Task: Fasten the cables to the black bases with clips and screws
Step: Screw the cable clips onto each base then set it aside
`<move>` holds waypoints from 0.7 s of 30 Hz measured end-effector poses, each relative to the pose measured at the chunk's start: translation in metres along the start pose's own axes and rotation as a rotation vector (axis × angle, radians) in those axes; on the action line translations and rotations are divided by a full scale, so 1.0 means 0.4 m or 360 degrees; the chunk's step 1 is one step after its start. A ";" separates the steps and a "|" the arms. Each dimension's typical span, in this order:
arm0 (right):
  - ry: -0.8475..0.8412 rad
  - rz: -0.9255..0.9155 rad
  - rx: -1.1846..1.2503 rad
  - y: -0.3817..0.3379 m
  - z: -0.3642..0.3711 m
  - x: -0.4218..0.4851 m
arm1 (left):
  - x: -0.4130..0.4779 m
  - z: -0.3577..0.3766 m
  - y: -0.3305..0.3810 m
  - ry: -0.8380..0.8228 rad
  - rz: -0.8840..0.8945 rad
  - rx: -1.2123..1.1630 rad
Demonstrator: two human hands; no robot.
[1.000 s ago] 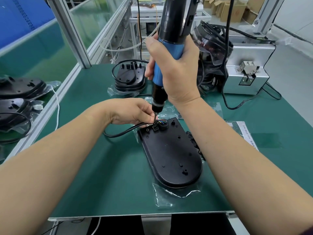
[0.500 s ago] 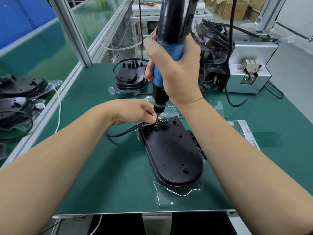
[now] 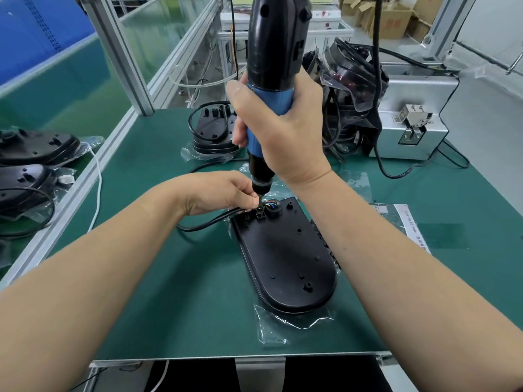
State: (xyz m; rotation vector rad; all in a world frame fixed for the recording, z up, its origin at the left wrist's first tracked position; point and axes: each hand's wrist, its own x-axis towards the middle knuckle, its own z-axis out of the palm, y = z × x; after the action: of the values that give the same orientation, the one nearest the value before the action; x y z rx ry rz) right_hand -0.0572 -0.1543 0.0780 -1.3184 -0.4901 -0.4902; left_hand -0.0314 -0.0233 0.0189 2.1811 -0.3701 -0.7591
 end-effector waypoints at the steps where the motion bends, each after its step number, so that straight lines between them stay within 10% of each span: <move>1: 0.0002 0.0006 -0.0011 0.000 0.001 0.001 | -0.003 0.001 0.002 0.0006 -0.0008 -0.0014; 21: 0.0132 0.0105 0.0081 0.005 -0.011 0.015 | -0.009 0.010 0.001 0.0060 0.0076 0.0008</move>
State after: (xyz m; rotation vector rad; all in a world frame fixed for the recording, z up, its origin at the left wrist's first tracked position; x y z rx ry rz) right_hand -0.0511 -0.1588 0.0793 -1.2564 -0.3867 -0.4728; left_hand -0.0367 -0.0243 0.0184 2.1805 -0.4041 -0.6902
